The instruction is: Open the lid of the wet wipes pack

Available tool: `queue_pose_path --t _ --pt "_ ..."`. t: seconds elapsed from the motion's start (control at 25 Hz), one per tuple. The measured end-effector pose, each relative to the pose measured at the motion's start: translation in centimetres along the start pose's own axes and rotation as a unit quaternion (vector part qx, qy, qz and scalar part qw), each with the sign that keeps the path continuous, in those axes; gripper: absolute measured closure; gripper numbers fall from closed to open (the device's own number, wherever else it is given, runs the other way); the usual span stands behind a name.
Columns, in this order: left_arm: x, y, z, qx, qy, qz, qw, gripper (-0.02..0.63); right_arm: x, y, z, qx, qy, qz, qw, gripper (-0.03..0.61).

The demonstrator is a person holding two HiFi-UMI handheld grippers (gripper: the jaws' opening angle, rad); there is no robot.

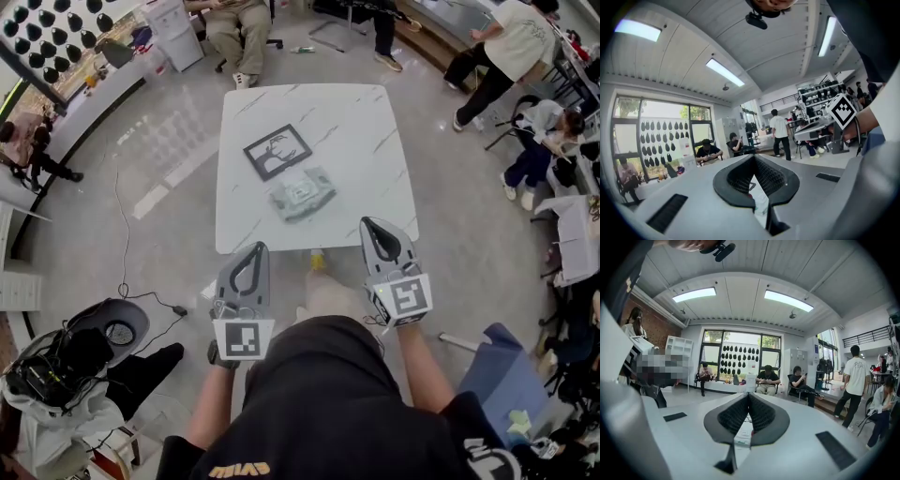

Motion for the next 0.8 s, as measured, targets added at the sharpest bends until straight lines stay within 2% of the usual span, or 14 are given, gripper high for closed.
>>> queue_pose_path --t 0.16,0.36,0.44,0.8 --pt "-0.2 0.3 1.1 0.013 -0.01 -0.005 0.9999 0.597 0.0 0.1 -0.5 -0.003 0.006 -0.001 1.0 0.575" --pt "0.0 0.2 1.2 -0.013 -0.011 0.005 0.9998 0.597 -0.3 0.4 -0.5 -0.008 0.005 -0.007 1.0 0.575" --pt "-0.1 -0.2 1.1 -0.027 -0.008 -0.003 0.9996 0.597 -0.4 0.6 -0.5 -0.01 0.008 -0.009 1.0 0.575" --pt "2.7 -3.8 2.2 -0.031 -0.026 -0.04 0.9984 0.597 1.0 -1.3 -0.8 -0.013 0.043 -0.034 0.998 0.575"
Point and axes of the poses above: the fingertips, and each gripper's own axes: x forward along the fingers, z to its right, y out of its top, the point moved 3 cm from there along -x, backward along the fingers, and after that the axes turned 4 degrees about y, right-handed, at the moved point
